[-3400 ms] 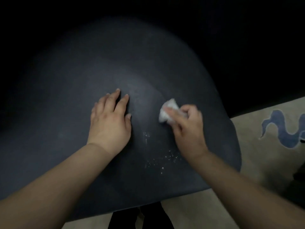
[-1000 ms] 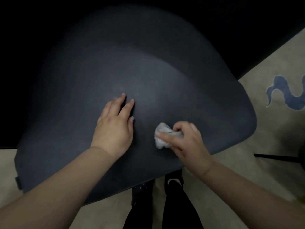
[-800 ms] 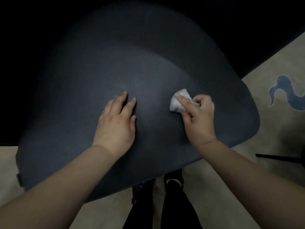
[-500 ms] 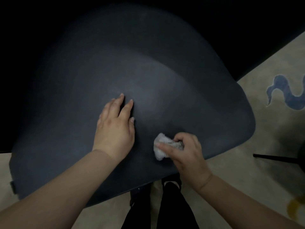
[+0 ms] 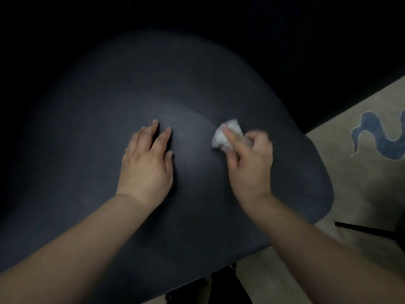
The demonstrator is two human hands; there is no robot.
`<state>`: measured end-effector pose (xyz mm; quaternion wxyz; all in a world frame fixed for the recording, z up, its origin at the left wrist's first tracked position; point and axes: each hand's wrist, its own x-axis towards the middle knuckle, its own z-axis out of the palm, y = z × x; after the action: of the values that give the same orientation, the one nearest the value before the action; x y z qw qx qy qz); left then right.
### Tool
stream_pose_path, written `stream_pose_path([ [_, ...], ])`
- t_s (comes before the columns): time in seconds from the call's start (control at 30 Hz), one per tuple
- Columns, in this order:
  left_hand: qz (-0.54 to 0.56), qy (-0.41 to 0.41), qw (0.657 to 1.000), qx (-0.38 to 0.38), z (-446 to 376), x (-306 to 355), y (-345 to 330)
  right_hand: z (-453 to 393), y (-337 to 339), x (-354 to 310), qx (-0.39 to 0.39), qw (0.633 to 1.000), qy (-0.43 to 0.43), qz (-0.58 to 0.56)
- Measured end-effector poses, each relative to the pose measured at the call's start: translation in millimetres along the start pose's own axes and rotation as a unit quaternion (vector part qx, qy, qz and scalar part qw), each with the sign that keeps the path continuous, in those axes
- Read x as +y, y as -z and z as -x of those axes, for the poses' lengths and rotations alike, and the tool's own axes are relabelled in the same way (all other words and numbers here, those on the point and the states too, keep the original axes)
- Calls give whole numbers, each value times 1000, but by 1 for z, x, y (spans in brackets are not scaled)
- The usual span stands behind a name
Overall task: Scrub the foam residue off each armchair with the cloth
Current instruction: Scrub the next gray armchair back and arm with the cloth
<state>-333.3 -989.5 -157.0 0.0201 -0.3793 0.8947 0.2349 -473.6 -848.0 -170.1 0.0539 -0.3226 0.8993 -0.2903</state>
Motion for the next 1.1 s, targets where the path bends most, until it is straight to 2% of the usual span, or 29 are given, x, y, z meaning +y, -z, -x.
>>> stream_pose_path([
  [0.1, -2, 3, 1000, 1, -15, 4, 3, 32, 8, 4, -36, 998, 45, 12],
  [0.17, 1, 7, 1000, 0, -27, 7, 6, 26, 12, 12, -44, 998, 43, 3],
  [0.3, -10, -2, 1000, 4, -54, 12, 13, -42, 13, 26, 52, 990, -128, -32],
  [0.37, -17, -4, 1000, 6, -65, 14, 15, -68, 12, 27, 60, 983, -173, 12],
  [0.47, -25, -1, 1000, -6, -74, 12, 15, -65, 18, 29, 21, 992, -110, 62],
  [0.57, -34, -9, 999, -24, -73, 7, 12, -42, 28, 43, -26, 1000, -4, -5],
  [0.67, -39, -24, 998, -31, -72, 1, 8, -33, 29, 50, -30, 997, 58, -40],
  [0.87, -44, -7, 998, -34, -72, 5, 2, -43, 24, 50, -39, 993, 114, 15],
  [1.03, -44, -6, 998, -38, -70, 4, 2, -50, 28, 52, -57, 988, 110, 90],
  [1.1, -43, -8, 998, -39, -70, 3, 3, -59, 30, 55, -23, 995, 57, 74],
])
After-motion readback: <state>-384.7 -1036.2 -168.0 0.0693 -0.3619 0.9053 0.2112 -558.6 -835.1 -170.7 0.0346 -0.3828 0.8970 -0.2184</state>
